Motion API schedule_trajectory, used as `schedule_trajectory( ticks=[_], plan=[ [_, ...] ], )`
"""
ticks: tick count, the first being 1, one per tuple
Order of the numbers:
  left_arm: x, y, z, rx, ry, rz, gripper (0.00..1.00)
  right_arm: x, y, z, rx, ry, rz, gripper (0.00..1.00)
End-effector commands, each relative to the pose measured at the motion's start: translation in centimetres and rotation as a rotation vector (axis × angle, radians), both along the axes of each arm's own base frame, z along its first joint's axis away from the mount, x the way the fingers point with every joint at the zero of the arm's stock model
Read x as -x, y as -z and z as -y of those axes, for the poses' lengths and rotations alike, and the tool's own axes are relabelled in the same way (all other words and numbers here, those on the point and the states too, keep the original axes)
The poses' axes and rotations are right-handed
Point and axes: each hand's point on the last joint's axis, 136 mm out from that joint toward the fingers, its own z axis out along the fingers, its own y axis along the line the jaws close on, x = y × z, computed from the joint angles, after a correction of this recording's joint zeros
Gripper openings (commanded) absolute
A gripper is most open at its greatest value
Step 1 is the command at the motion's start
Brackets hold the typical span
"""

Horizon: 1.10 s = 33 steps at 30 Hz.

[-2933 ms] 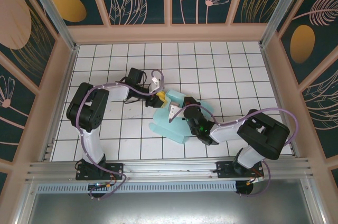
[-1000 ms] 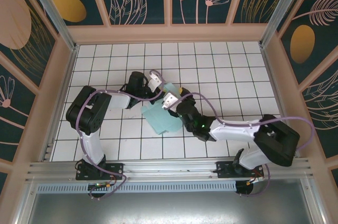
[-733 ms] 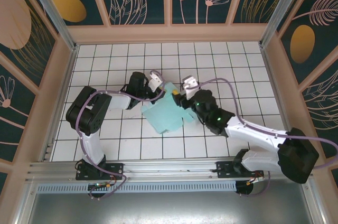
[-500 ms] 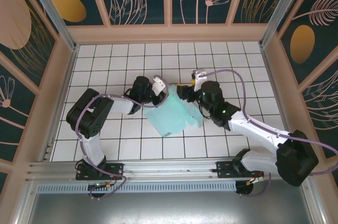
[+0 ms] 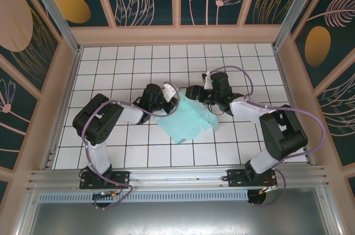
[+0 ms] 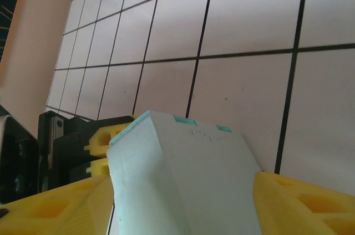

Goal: Fold the paper box

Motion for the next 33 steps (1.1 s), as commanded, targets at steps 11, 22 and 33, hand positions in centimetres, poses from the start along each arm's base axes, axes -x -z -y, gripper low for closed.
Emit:
schedule_trajectory(
  ticks=[11,22,33],
  plan=[
    [-1.0,0.5,1.5,0.061,0.005,-0.023,0.18,-0.3,3.0,-0.4,0.011,-0.007,-0.164,0.62],
    [-1.8,0.5,2.2,0.086,0.004,-0.019,0.21,0.0,3.3,-1.0,-0.029,-0.036,-0.215,0.61],
    [-2.0,1.6,2.5,0.101,-0.007,-0.056,0.16,0.3,5.7,0.1,0.03,0.016,-0.274,0.59]
  ],
)
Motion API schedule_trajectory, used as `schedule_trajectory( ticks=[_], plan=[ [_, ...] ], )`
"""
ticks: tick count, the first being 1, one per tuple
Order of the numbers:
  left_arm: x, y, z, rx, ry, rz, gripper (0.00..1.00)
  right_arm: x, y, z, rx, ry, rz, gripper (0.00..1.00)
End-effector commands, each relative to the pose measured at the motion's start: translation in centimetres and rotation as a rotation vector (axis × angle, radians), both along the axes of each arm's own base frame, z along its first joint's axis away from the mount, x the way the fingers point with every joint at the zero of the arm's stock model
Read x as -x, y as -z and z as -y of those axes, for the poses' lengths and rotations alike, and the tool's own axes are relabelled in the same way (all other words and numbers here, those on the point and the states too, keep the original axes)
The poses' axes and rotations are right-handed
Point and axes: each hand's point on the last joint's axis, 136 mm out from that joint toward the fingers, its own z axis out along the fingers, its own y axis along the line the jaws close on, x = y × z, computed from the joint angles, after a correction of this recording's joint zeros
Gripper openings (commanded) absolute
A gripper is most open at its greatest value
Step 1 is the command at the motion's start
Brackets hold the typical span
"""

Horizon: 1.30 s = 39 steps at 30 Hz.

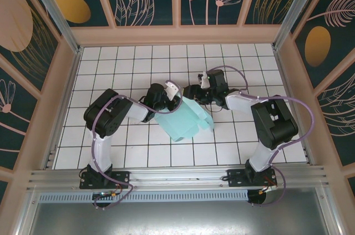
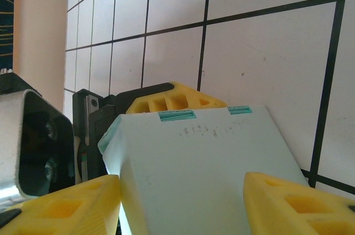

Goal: Fold the paper box

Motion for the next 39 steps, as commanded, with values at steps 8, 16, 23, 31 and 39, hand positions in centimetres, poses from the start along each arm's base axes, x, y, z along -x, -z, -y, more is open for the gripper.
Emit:
schedule_trajectory(
  ticks=[8,16,23,31,39],
  plan=[
    [-0.1,-0.3,1.0,0.043,0.022,-0.006,0.09,0.4,4.5,2.1,0.157,0.073,-0.111,0.58],
    [-0.1,-0.6,0.8,0.045,0.012,0.0,0.02,0.0,3.2,1.9,0.16,0.067,-0.08,0.58],
    [-0.1,-1.6,0.6,0.076,-0.007,0.015,0.18,0.0,3.7,2.1,0.172,0.07,-0.084,0.58],
    [-0.1,-1.4,0.9,0.072,0.007,0.004,0.0,0.1,3.3,1.9,0.153,0.068,-0.081,0.58],
    [-0.4,-1.7,0.4,0.118,-0.048,-0.009,0.0,-0.4,-1.3,2.1,0.088,0.086,0.042,0.63]
  ],
)
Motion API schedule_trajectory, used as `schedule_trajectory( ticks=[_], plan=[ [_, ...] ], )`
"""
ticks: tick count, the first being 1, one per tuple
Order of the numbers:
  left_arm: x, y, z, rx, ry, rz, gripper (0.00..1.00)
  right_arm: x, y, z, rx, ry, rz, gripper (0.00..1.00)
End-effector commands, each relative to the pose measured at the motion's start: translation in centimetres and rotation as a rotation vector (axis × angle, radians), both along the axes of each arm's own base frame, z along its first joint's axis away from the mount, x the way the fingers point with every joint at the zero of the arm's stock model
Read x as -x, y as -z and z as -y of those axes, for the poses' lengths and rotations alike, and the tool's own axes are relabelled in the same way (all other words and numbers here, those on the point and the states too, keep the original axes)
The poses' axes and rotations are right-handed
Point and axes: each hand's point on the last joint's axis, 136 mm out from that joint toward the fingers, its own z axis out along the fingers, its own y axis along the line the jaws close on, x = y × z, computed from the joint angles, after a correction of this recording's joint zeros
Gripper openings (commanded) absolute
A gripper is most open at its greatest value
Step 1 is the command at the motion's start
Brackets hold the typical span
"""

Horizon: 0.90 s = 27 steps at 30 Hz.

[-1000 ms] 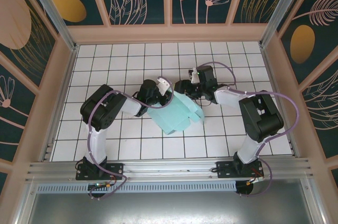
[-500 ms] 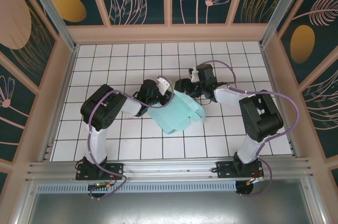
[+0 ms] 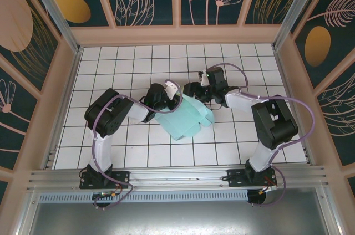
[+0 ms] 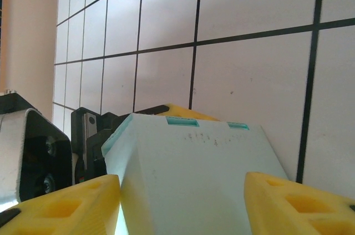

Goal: Fold the paper box

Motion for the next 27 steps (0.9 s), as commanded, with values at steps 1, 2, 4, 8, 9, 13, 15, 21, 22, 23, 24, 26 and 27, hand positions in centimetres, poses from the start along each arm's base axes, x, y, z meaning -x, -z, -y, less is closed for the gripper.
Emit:
schedule_trajectory(
  ticks=[1,2,4,8,9,13,15,21,22,23,24,26,27],
  plan=[
    [-0.2,-1.7,0.1,0.082,-0.038,0.013,0.0,0.5,-1.6,1.8,0.033,0.054,0.042,0.64],
    [-0.5,-2.1,-0.1,0.1,-0.062,0.016,0.0,0.3,-2.5,2.4,0.031,0.082,0.072,0.64],
    [-0.7,-3.0,-0.3,0.14,-0.088,0.024,0.0,0.2,-4.5,3.7,0.026,0.13,0.132,0.65],
    [-2.0,-4.9,-0.7,0.245,-0.191,-0.033,0.0,0.2,-7.7,7.4,0.054,0.258,0.224,0.64],
    [-2.2,-5.3,-0.6,0.269,-0.203,-0.05,0.0,0.4,-8.6,8.6,0.047,0.294,0.242,0.64],
    [-3.1,-7.3,-0.5,0.367,-0.256,-0.105,0.0,1.6,-11.3,13.3,-0.02,0.428,0.282,0.64],
    [-3.3,-8.2,-0.3,0.413,-0.264,-0.126,0.0,2.3,-11.9,15.3,-0.053,0.474,0.293,0.64],
    [-4.2,-10.5,0.7,0.546,-0.295,-0.268,0.0,4.7,-13.0,16.9,-0.163,0.435,0.327,0.63],
    [-4.1,-11.1,0.9,0.581,-0.286,-0.287,0.0,5.1,-13.2,16.6,-0.187,0.416,0.334,0.63],
    [-4.0,-11.7,1.1,0.614,-0.276,-0.299,0.0,5.4,-13.5,16.3,-0.211,0.404,0.34,0.63],
    [-3.9,-12.4,1.2,0.645,-0.264,-0.305,0.0,5.7,-13.8,16.0,-0.243,0.391,0.352,0.63],
    [-3.7,-13.4,1.4,0.687,-0.239,-0.318,0.0,6.1,-14.5,15.4,-0.313,0.366,0.37,0.62],
    [-3.5,-13.8,1.5,0.701,-0.226,-0.318,0.0,6.3,-14.7,15.2,-0.35,0.355,0.372,0.62]
  ],
)
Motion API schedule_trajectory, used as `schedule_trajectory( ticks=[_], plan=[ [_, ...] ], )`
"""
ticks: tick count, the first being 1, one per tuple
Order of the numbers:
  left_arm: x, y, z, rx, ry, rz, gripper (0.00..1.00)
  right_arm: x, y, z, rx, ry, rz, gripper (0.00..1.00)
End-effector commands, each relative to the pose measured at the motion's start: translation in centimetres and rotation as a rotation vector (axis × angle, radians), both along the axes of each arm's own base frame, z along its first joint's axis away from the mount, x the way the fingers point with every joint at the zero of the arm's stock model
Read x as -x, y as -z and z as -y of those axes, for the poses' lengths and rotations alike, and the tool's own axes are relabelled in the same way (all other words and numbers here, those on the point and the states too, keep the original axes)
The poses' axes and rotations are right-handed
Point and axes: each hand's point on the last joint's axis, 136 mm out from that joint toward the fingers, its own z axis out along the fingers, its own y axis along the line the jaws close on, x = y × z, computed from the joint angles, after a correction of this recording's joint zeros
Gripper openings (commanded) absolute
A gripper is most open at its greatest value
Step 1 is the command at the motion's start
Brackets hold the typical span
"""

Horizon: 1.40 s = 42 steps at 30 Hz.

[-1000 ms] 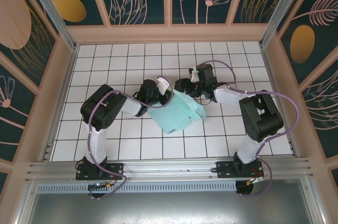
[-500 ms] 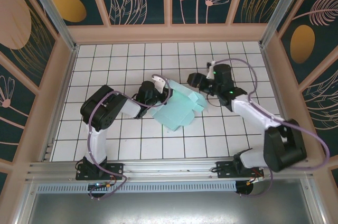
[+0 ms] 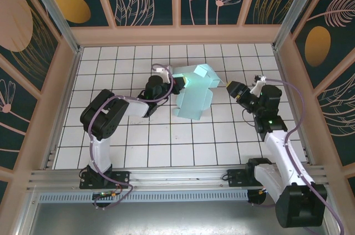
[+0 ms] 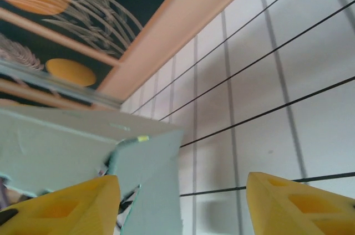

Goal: Fold the paper box

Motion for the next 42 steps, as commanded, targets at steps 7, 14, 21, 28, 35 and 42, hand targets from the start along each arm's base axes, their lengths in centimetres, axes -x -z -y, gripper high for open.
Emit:
schedule_trajectory(
  ticks=[7,14,21,28,35,42],
  plan=[
    [0.2,-7.1,1.5,0.221,0.075,0.054,0.0,1.6,-5.2,-3.5,-0.275,-0.195,0.181,0.6],
    [0.3,-7.0,1.8,0.212,0.099,0.063,0.0,1.5,-5.4,-6.3,-0.267,-0.275,0.166,0.51],
    [1.0,-6.5,2.0,0.191,0.135,0.081,0.0,0.8,-7.1,-7.3,-0.295,-0.278,0.216,0.48],
    [1.3,-5.7,2.1,0.191,0.148,0.07,0.0,-0.1,-8.2,-7.2,-0.308,-0.251,0.246,0.51],
    [1.3,-5.8,2.2,0.193,0.155,0.077,0.0,-0.5,-8.0,-6.8,-0.308,-0.21,0.223,0.49],
    [1.3,-5.9,2.3,0.188,0.158,0.083,0.0,-1.3,-6.8,-7.5,-0.308,-0.214,0.15,0.38]
  ],
)
